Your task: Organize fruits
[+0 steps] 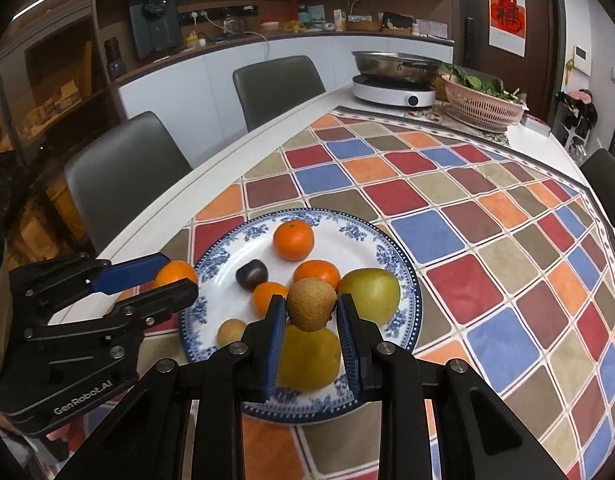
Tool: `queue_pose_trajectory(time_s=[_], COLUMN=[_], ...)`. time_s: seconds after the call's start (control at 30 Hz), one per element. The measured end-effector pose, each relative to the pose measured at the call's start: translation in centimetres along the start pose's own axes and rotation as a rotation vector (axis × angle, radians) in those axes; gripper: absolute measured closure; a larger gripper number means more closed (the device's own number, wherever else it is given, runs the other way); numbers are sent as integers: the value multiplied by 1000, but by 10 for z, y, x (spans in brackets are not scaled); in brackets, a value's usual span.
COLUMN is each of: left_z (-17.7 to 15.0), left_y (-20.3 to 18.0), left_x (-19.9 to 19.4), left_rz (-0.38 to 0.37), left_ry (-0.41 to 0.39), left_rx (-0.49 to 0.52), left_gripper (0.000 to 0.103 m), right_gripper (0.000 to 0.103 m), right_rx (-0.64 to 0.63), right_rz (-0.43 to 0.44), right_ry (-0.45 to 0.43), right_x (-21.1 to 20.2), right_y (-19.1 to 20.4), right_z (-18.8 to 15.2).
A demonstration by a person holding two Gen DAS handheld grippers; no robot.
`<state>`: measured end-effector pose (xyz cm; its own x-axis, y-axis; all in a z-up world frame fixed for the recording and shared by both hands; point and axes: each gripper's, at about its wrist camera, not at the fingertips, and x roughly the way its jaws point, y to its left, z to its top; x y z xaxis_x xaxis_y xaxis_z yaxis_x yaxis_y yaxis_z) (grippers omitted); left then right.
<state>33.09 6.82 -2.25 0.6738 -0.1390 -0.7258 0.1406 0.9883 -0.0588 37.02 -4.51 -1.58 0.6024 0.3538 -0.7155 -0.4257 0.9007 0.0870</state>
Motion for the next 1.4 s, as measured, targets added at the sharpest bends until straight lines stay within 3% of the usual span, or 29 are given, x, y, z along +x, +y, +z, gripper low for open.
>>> queue_pose_trajectory(time_s=[0.37, 0.43, 0.5, 0.57, 0.7, 0.83, 0.93, 1.0, 1.13, 1.2, 1.4], left_z=[-3, -3, -3, -5, -10, -18, -25, -30, -46, -56, -81], left_y=[-1, 0, -1, -1, -8, -16, -25, -31, -44, -51, -65], left_x=[19, 15, 5, -5, -30, -57, -82, -95, -119, -129, -150], left_rz=[11, 25, 53, 73, 110, 113, 118, 123, 128, 122, 107], left_ry=[29, 18, -2, -14, -46, -77, -116, -132, -156, -161, -154], left_rx=[24, 21, 22, 20, 31, 29, 12, 7, -5, -2, -11], left_gripper=[68, 59, 59, 59, 58, 57, 49, 47, 39, 35, 33], right_gripper=[75, 73, 61, 61, 60, 48, 44, 33, 30, 23, 23], right_rx=[-11, 1, 17, 31, 53, 51, 49, 74, 96, 107, 139], right_rz=[1, -10, -15, -27, -62, -105, -132, -152, -178, -192, -224], right_ry=[6, -7, -14, -26, -50, -85, -109, -127, -154, -166, -188], right_x=[14, 12, 9, 3, -17, -45, -68, -88, -117, -132, -166], right_y=[-5, -7, -10, -12, -12, -9, -5, -5, -3, -2, 2], right_z=[1, 2, 2, 0, -8, -21, -32, -41, -59, -72, -108])
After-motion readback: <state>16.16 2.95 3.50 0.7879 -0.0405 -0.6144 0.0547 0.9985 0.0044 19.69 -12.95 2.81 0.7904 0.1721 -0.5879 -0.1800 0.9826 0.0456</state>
